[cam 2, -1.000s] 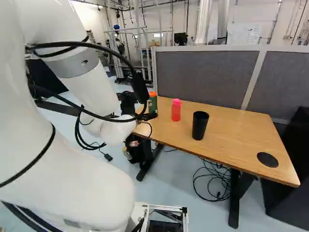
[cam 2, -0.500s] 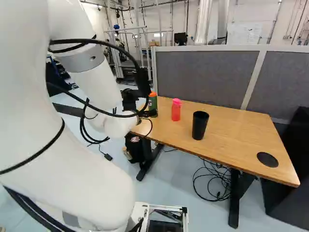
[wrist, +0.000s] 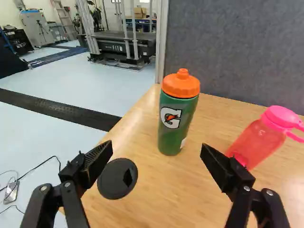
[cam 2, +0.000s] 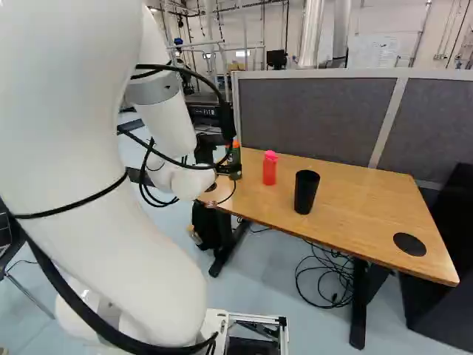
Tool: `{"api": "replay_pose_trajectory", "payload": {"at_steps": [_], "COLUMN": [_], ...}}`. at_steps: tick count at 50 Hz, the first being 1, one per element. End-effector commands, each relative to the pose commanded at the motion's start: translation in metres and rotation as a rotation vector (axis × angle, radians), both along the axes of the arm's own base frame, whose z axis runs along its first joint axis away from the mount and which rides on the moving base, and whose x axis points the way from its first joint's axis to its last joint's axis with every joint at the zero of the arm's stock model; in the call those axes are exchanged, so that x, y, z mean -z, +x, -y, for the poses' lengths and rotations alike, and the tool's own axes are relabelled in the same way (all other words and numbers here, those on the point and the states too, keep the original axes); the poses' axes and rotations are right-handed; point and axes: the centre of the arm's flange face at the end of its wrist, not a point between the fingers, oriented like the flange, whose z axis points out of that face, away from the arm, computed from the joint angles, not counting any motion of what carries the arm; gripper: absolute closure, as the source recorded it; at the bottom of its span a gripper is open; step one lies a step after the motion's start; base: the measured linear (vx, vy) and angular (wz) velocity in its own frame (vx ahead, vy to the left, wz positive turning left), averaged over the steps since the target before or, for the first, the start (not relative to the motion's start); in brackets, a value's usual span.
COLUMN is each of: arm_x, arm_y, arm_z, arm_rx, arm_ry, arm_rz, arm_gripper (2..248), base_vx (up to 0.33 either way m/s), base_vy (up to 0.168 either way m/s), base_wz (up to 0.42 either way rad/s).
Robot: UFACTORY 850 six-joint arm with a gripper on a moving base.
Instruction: Pick up the green bottle from the table
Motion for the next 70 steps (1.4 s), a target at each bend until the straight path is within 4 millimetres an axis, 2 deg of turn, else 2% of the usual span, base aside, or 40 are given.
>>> {"api": "replay_pose_trajectory", "payload": {"at_steps": [23,40,52,70], "arm_x": [0.014,0.029,0.040,0.057], "arm_y": [0.047,0.064,0.075,0.105], "arm_z": [0.005,0.019,0.020,0.021], "arm_rx": [0.021,0.065,0.071,0.071], "arm_ry": [0.003,0.005,0.004,0.003], "arm_rz": [0.095,0.118,0.127,0.153], "arm_gripper": [3,3,3,3], "base_vx": [0.000,0.000,0.000,0.000], "base_vy": [0.000,0.000,0.000,0.000], "base_wz": [0.000,0.000,0.000,0.000]}}
